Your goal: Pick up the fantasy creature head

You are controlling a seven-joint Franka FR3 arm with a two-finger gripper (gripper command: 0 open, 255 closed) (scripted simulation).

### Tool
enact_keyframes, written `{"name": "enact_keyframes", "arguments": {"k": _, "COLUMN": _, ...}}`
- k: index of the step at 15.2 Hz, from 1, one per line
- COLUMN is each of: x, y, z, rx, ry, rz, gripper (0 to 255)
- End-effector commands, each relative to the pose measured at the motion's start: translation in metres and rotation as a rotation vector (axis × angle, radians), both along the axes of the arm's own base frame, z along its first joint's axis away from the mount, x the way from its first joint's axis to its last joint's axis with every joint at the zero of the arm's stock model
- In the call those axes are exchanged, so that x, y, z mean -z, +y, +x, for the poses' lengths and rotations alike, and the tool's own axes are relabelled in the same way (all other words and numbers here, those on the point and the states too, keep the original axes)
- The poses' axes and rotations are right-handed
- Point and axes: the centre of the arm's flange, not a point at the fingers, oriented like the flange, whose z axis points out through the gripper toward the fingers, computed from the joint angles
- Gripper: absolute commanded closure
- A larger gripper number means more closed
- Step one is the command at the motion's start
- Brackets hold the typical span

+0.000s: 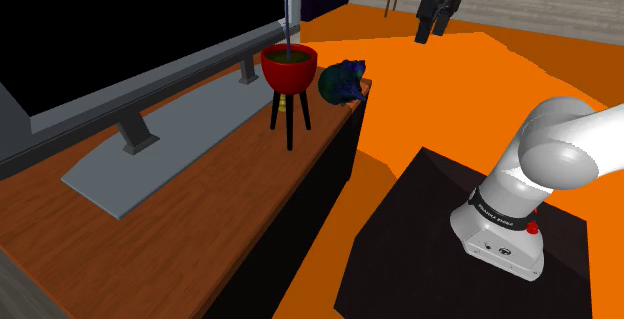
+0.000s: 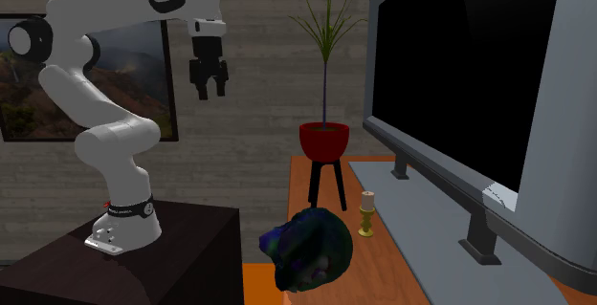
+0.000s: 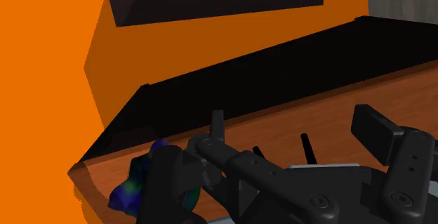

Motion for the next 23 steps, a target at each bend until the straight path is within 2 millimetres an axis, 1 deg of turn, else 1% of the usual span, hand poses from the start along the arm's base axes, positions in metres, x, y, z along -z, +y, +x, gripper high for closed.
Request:
{"name": "enact_keyframes", "arguments": {"k": 1, "x": 0.000, "y": 0.000, "z": 0.000, "rx": 0.000, "ry": 0.000, "rz": 0.000, "gripper": 0}}
{"name": "enact_keyframes", "arguments": {"k": 6, "x": 0.025, "y": -0.055, "z": 0.030, "rx": -0.136, "ry": 0.010, "rz": 0.004, "gripper": 0}}
{"name": "enact_keyframes", "arguments": {"k": 11, "x": 0.051, "y": -0.105, "z": 0.068, "rx": -0.272, "ry": 0.021, "rz": 0.007, "gripper": 0}}
{"name": "enact_keyframes", "arguments": {"k": 17, "x": 0.082, "y": -0.158, "z": 0.121, "rx": -0.436, "ry": 0.033, "rz": 0.012, "gripper": 0}}
{"name": "enact_keyframes", "arguments": {"k": 23, "x": 0.114, "y": -0.202, "z": 0.181, "rx": -0.599, "ry": 0.046, "rz": 0.016, "gripper": 0}}
